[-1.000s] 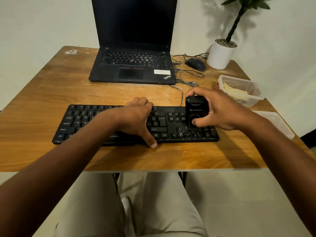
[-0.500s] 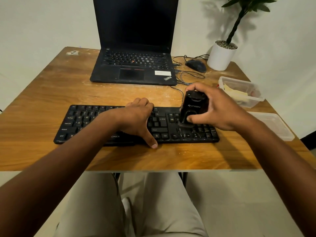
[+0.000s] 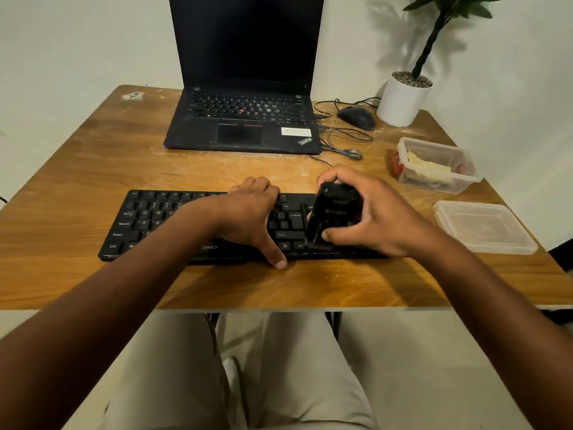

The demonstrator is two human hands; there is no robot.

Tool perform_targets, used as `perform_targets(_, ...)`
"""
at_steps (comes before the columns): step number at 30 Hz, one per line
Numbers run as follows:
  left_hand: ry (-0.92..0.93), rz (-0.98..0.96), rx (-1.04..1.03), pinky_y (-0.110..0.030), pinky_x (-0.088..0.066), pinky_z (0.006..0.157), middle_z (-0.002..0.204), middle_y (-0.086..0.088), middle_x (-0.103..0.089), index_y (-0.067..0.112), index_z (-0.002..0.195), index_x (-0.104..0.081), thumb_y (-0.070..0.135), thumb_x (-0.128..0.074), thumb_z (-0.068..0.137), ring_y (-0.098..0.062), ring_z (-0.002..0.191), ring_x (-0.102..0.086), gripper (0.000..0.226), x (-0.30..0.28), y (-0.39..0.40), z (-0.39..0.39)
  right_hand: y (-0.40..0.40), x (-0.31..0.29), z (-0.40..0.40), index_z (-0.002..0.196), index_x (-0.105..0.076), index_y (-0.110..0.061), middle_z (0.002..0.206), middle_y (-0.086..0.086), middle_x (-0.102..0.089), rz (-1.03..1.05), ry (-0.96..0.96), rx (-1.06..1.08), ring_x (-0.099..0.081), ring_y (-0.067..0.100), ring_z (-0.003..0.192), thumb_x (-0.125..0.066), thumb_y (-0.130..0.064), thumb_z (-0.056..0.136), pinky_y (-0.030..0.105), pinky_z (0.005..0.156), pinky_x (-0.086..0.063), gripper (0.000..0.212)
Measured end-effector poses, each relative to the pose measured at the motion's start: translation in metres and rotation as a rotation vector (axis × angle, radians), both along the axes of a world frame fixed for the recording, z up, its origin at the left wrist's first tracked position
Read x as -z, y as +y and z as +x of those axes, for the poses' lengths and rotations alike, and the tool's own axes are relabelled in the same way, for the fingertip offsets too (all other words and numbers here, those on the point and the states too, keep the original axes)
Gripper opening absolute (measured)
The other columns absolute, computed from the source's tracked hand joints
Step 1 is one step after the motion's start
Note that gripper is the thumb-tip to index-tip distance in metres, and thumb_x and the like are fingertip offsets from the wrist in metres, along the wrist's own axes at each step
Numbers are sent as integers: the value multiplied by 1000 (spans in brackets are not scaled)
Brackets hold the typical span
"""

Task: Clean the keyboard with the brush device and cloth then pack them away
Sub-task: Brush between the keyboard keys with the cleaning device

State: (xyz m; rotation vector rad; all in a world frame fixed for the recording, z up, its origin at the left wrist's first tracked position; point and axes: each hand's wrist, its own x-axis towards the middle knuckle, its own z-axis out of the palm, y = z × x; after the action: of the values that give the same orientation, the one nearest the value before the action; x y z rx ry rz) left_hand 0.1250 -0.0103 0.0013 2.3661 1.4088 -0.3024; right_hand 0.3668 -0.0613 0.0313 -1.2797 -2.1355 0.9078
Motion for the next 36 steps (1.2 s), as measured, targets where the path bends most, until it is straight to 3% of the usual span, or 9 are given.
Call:
perform_targets(5, 1, -7, 0, -49, -31, 123, 154, -2, -27, 16, 160, -20, 75, -88, 53, -24, 142, -25, 140, 0, 1, 0, 3, -4, 20, 116, -58, -38, 104, -10, -69, -72, -137, -4, -69, 5, 94, -88, -3, 74, 25, 73, -61, 63)
perform_targets(7, 2, -5, 1, -50, -31, 123, 154, -2, -26, 16, 160, -20, 75, -88, 53, -24, 142, -25, 140, 0, 1, 0, 7, -12, 26, 117, -58, -37, 106, -9, -69, -71, -143, 8, -70, 6, 96, -88, -3, 74, 31, 78, -63, 63)
perform_targets(10, -2, -8, 3, -49, -31, 122, 153, -1, -27, 17, 160, -21, 75, -87, 53, -23, 141, -25, 139, 1, 1, 0, 7, -8, 14, 117, -59, -36, 111, -8, -67, -24, 5, 37, -69, 13, 105, -88, -5, 72, 44, 82, -64, 62)
perform_targets(13, -6, -9, 2, -48, -31, 122, 152, -1, -27, 18, 160, -21, 75, -87, 53, -23, 140, -25, 138, 1, 1, 0, 3, 7, 2, 116, -58, -34, 112, -5, -69, -25, 46, -6, -69, 16, 107, -87, -5, 73, 47, 84, -63, 59)
perform_targets(18, -4, -14, 0, -49, -30, 123, 152, 0, -27, 18, 160, -19, 75, -87, 53, -22, 141, -25, 139, 2, 2, 0, 5, -7, 30, 115, -58, -39, 104, -10, -69, -62, -134, -4, -69, 7, 95, -88, -3, 74, 28, 75, -62, 62)
perform_targets(25, 4, -18, -1, -48, -28, 124, 157, 0, -23, 19, 162, -14, 76, -87, 54, -24, 145, -22, 142, 2, 3, 0, 3, -1, 13, 117, -59, -30, 113, -6, -65, -57, 77, -5, -68, 15, 107, -87, -2, 73, 44, 82, -64, 59)
perform_targets(30, 11, -15, 3, -49, -30, 123, 155, 0, -24, 18, 161, -16, 76, -87, 54, -23, 143, -23, 141, 3, 4, 1, 10, -3, 31, 115, -58, -42, 108, -10, -68, -83, -81, 15, -70, 11, 101, -87, -3, 74, 39, 79, -65, 63)
perform_targets(33, 14, -13, 7, -49, -31, 123, 155, -1, -24, 18, 161, -17, 78, -86, 52, -23, 142, -24, 142, 4, 5, 0, 18, -7, 34, 117, -58, -35, 110, -8, -66, 17, -21, 71, -68, 9, 102, -88, -3, 74, 43, 82, -64, 61)
perform_targets(36, 14, -5, 16, -48, -32, 122, 154, -1, -25, 18, 160, -18, 78, -85, 53, -22, 141, -25, 140, 4, 4, 0, 15, -4, 21, 118, -58, -30, 112, -7, -65, -51, 41, -6, -68, 15, 106, -88, -2, 73, 36, 81, -64, 61)
